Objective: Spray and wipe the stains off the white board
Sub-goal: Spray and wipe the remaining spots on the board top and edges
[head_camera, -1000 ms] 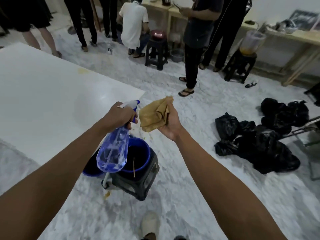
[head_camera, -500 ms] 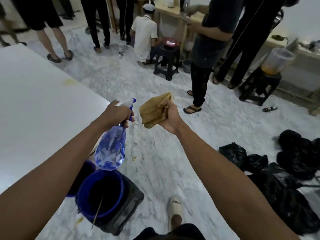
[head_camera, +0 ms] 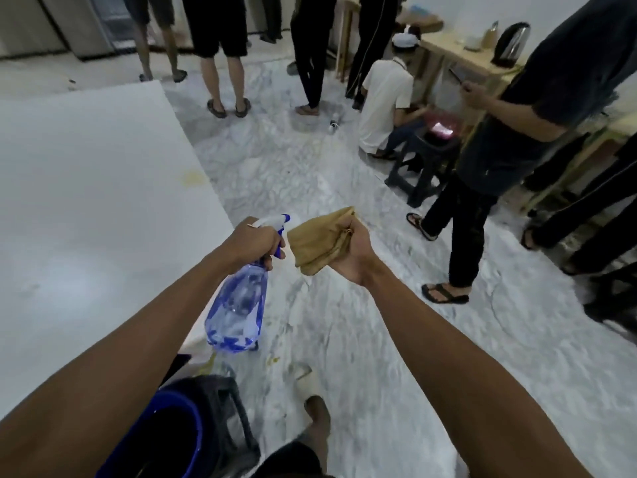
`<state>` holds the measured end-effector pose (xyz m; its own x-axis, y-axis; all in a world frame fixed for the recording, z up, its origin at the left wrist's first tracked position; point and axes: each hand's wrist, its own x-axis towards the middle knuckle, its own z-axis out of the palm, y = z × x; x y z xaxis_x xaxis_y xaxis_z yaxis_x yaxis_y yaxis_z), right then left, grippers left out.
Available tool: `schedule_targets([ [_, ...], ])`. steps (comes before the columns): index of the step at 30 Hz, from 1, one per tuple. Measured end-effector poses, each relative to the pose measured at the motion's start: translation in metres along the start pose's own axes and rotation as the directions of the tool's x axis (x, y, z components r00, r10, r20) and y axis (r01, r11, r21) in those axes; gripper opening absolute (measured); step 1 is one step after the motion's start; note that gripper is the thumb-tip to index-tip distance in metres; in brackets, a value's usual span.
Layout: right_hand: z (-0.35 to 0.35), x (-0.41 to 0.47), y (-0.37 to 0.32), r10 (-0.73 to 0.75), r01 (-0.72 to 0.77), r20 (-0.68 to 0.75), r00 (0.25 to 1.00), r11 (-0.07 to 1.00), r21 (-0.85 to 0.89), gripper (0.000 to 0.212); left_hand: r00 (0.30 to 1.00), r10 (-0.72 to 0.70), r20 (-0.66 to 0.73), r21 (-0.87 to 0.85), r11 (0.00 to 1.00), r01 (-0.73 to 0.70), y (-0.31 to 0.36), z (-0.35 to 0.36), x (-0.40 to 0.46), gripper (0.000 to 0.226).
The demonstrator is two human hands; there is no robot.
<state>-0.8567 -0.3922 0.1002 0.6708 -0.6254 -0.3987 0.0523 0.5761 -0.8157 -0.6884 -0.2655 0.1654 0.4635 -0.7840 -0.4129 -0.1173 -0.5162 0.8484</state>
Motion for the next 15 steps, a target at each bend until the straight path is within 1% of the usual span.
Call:
schedule_targets([
  [3,-0.004,0.061,-0.031,0.003,-0.006,0.055,0.998,0.999,0.051,0.045,0.998,-0.005,-0.062,0.012,1.000,0.006,0.019,-0.008,0.058,0.035],
  [5,-0.002,0.109,-0.054,0.015,-0.019,0.065,0.998,0.997,0.071,0.048,0.996,-0.026,-0.083,0.018,0.999,0.027,0.035,-0.017,0.104,0.033],
  [8,0.004,0.172,-0.088,0.045,-0.049,0.097,0.994,0.998,0.041,0.062,0.993,-0.044,-0.113,0.023,0.999,0.047,0.057,-0.030,0.159,0.029],
  [9,0.006,0.190,-0.098,0.048,-0.052,0.111,0.993,0.998,0.039,0.064,0.991,-0.046,-0.126,0.024,0.998,0.050,0.065,-0.034,0.174,0.028],
  [15,0.014,0.305,-0.155,0.065,-0.062,0.216,0.974,0.998,-0.017,0.056,0.976,-0.069,-0.205,-0.046,0.997,0.061,0.107,-0.065,0.254,0.032],
])
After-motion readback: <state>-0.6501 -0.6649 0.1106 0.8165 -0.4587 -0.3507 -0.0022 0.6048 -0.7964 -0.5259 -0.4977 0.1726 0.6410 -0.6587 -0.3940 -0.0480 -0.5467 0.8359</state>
